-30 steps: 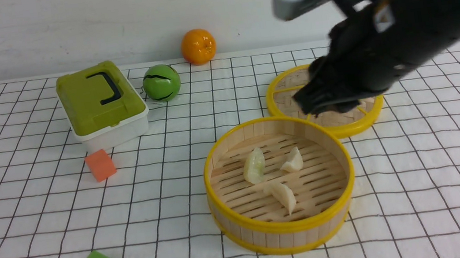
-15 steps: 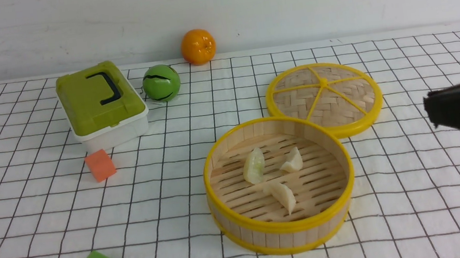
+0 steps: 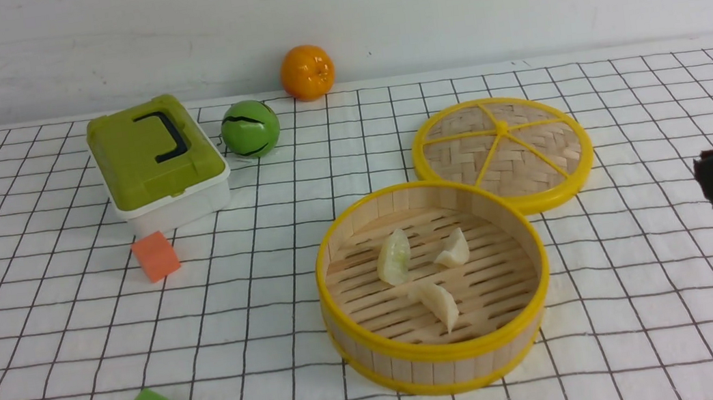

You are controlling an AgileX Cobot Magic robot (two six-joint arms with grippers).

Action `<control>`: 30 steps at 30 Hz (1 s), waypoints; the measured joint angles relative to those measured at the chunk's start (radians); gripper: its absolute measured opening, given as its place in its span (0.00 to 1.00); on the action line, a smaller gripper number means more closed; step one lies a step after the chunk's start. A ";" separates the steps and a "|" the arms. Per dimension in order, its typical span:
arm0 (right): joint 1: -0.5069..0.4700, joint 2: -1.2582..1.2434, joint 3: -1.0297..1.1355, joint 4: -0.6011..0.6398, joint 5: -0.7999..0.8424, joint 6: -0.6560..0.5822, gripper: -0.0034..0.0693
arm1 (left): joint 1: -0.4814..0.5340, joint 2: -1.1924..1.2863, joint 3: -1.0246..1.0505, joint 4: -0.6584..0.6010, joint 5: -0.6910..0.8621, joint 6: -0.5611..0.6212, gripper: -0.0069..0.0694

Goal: Put the dumplings into the steamer on the table with the white tablecloth.

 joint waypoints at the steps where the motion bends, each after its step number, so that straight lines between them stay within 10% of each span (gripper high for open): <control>1: 0.000 -0.003 0.009 0.006 -0.021 -0.007 0.01 | 0.000 0.000 0.000 0.000 0.000 0.000 0.11; 12: -0.205 -0.357 0.529 0.024 -0.566 -0.023 0.01 | 0.000 0.000 0.000 0.000 0.000 0.000 0.12; 20: -0.540 -0.695 0.801 -0.042 -0.503 0.113 0.01 | 0.000 0.000 0.000 0.000 0.000 0.000 0.13; 30: -0.603 -0.853 0.986 -0.057 -0.387 0.143 0.01 | 0.000 0.000 0.000 0.000 0.001 0.000 0.14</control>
